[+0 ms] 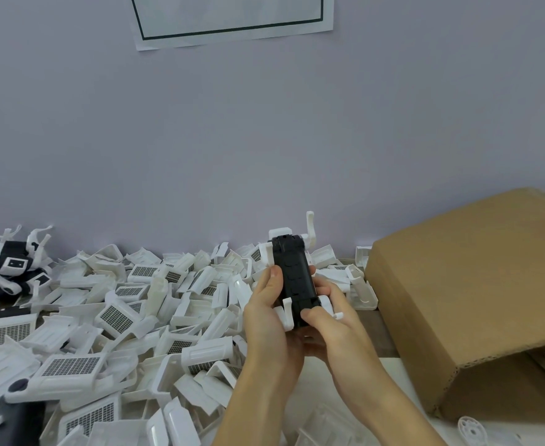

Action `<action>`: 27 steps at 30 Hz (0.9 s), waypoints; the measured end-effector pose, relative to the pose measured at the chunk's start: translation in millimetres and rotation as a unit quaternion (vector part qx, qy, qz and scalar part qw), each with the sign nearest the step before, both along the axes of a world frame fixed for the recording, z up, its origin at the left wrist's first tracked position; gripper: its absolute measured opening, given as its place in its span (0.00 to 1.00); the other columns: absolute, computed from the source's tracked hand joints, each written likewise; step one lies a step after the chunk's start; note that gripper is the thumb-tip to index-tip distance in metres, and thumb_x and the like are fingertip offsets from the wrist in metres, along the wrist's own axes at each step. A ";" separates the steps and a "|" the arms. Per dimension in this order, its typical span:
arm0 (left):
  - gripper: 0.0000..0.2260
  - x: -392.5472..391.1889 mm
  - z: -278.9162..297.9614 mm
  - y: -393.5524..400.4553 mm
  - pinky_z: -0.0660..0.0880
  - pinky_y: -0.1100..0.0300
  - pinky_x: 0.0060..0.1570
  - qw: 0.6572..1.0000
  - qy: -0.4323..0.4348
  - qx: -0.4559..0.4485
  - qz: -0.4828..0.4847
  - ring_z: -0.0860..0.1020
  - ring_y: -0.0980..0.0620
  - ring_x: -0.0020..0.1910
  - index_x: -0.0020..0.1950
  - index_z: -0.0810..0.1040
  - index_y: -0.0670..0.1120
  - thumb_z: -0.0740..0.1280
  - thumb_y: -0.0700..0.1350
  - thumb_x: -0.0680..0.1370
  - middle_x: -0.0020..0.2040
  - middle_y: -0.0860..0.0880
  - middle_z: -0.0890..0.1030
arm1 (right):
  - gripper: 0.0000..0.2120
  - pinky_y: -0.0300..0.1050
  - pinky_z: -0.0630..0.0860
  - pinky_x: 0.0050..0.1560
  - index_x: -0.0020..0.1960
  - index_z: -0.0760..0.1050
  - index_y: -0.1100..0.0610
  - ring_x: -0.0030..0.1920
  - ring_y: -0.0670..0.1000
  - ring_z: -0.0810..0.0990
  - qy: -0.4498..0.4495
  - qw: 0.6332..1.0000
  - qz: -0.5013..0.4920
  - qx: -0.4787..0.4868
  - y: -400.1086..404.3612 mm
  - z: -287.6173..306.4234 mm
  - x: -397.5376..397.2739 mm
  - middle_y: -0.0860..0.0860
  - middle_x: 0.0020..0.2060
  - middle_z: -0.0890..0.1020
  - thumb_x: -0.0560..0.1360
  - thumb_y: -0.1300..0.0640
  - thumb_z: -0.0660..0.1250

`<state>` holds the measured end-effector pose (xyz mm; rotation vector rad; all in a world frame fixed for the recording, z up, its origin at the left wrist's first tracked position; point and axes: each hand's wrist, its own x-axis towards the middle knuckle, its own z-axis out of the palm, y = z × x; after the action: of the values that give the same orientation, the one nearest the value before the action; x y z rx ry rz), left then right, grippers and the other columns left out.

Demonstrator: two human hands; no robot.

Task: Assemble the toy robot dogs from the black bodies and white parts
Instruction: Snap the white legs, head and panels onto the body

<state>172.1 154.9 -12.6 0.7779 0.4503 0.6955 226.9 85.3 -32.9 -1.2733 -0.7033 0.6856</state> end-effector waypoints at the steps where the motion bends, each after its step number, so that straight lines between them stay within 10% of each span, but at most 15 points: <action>1: 0.25 -0.3 -0.2 0.0 0.74 0.58 0.33 1.000 0.001 0.001 0.001 0.80 0.45 0.48 0.64 0.82 0.44 0.65 0.56 0.72 0.54 0.45 0.85 | 0.22 0.51 0.80 0.51 0.53 0.79 0.38 0.47 0.52 0.83 0.001 1.000 0.003 0.002 -0.3 0.1 -0.3 0.51 0.50 0.86 0.79 0.66 0.60; 19: 0.28 -1.0 0.6 -1.4 0.76 0.59 0.28 1.000 -0.015 -0.003 0.005 0.81 0.46 0.44 0.63 0.82 0.43 0.66 0.57 0.68 0.53 0.45 0.85 | 0.20 0.50 0.79 0.50 0.53 0.78 0.39 0.44 0.51 0.82 0.000 0.999 0.023 0.026 0.8 -2.7 2.2 0.51 0.43 0.86 0.67 0.57 0.62; 27: 0.26 2.7 -4.5 0.3 0.74 0.37 0.61 0.999 -0.023 0.031 0.018 0.81 0.43 0.51 0.61 0.82 0.42 0.68 0.56 0.69 0.54 0.43 0.85 | 0.23 0.62 0.80 0.55 0.52 0.79 0.39 0.51 0.63 0.84 0.023 0.999 -0.027 0.001 2.7 1.7 -0.8 0.57 0.48 0.86 0.78 0.67 0.59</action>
<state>174.8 155.2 -17.1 0.8125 0.4041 0.7620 226.1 88.0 -31.2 -1.2656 -0.6286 0.6674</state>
